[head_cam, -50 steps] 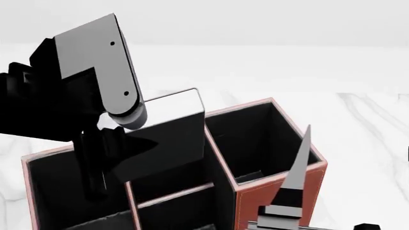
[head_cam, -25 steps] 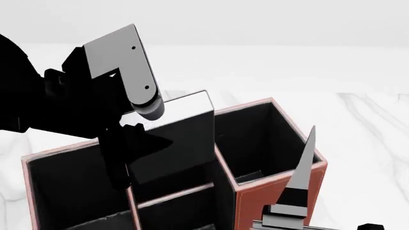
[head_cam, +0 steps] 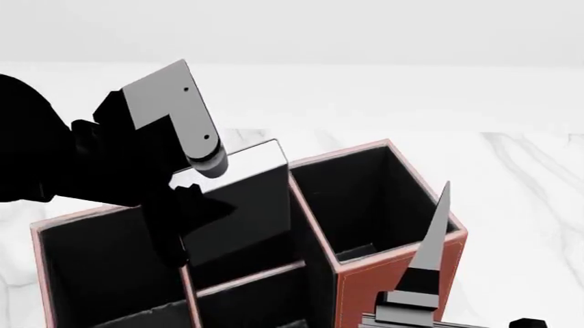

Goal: Pick up the book and place it in the front compartment of the caddy.

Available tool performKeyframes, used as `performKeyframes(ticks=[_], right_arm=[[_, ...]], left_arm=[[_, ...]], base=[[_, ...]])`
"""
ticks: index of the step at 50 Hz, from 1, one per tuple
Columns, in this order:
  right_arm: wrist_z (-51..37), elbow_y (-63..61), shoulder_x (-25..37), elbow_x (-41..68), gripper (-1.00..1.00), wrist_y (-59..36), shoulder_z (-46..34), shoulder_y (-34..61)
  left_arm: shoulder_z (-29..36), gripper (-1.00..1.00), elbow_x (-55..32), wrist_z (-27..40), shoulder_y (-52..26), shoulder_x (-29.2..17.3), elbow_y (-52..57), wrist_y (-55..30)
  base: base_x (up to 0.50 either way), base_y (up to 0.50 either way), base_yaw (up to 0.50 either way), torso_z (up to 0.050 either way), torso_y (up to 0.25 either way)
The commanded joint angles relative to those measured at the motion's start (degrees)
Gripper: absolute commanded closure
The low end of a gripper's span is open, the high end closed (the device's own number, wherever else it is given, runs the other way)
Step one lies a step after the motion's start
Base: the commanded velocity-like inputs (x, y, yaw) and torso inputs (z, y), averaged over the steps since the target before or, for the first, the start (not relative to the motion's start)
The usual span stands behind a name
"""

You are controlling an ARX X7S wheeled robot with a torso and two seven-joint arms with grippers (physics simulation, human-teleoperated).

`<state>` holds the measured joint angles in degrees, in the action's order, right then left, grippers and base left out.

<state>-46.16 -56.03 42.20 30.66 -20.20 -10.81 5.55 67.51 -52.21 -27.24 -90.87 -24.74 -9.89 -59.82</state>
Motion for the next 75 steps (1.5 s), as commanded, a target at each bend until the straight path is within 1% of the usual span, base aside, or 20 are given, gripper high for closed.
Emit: performKeyframes(ticks=[1, 2, 3, 13, 19, 20, 24, 31, 38, 40, 55, 62, 75], right_arm=[[0.11, 0.87, 0.03, -0.27, -1.0, 0.53, -0.47, -0.03], [0.09, 0.86, 0.05, -0.26, -1.0, 0.47, -0.53, 0.0], [0.05, 0.83, 0.07, -0.26, -1.0, 0.47, -0.54, -0.02], [-0.14, 0.98, 0.43, -0.03, -1.0, 1.3, 0.13, -0.71], [-0.27, 0.89, 0.5, 0.12, -1.0, 1.25, 0.06, -0.49], [-0.15, 1.14, 0.41, -0.01, -1.0, 1.29, -0.15, -0.39], [-0.21, 1.11, 0.5, -0.02, -1.0, 1.36, -0.19, -0.52], [-0.46, 1.01, 0.76, 0.11, -1.0, 1.29, -0.08, -0.58], [-0.45, 1.31, 0.69, 0.14, -1.0, 1.63, -0.16, -0.62], [-0.43, 1.51, 0.7, 0.04, -1.0, 1.84, -0.12, -0.79], [-0.82, 1.52, 1.29, 0.34, -1.0, 2.38, 0.63, -1.55], [-0.7, 1.83, 1.13, 0.12, -1.0, 2.19, 0.0, -1.05], [-0.42, 2.79, 0.99, -0.17, -1.0, 2.86, -0.31, -1.26]], left_arm=[[-0.14, 1.0, 3.01, 0.86, 2.22, 0.36, -3.19, 4.53], [-0.03, 1.0, 3.4, 0.43, 2.74, 0.13, -2.98, 5.8], [0.15, 1.0, 3.17, 0.53, 2.67, 0.22, -2.97, 5.02], [1.97, 1.0, 5.7, -0.57, 4.51, 0.67, -3.83, 8.79], [2.83, 1.0, 7.19, -1.34, 5.3, 1.33, -5.48, 11.02], [2.53, 1.0, 7.7, -1.17, 5.69, 1.7, -6.59, 12.41], [3.73, 1.0, 8.77, -2.68, 5.48, 2.4, -8.04, 13.22], [4.72, 1.0, 10.22, -3.02, 6.4, 3.02, -9.51, 15.04], [4.59, 1.0, 10.66, -3.31, 7.34, 4.13, -12.16, 16.65], [3.4, 1.0, 9.75, -2.83, 7.99, 4.43, -12.85, 17.11], [5.19, 1.0, 12.55, -4.03, 9.38, 5.98, -17.59, 20.64], [5.82, 1.0, 13.19, -4.29, 9.4, 6.29, -18.42, 20.8], [6.47, 1.0, 14.87, -5.92, 11.35, 8.5, -24.47, 25.19]], base=[[0.0, 0.0, 0.0, 0.0, 0.0], [0.0, 0.0, 0.0, 0.0, 0.0], [0.0, 0.0, 0.0, 0.0, 0.0], [0.0, 0.0, 0.0, 0.0, 0.001], [0.0, 0.0, 0.0, 0.0, 0.002], [0.0, 0.0, 0.0, 0.0, 0.0], [0.0, 0.0, 0.0, 0.0, 0.003], [0.0, 0.0, 0.0, 0.001, 0.0], [0.0, 0.0, 0.0, 0.0, 0.001], [0.0, 0.0, 0.0, 0.0, 0.005], [0.0, 0.0, 0.0, 0.0, 0.001], [0.0, 0.0, 0.0, 0.001, 0.001], [0.0, 0.0, 0.0, 0.0, 0.002]])
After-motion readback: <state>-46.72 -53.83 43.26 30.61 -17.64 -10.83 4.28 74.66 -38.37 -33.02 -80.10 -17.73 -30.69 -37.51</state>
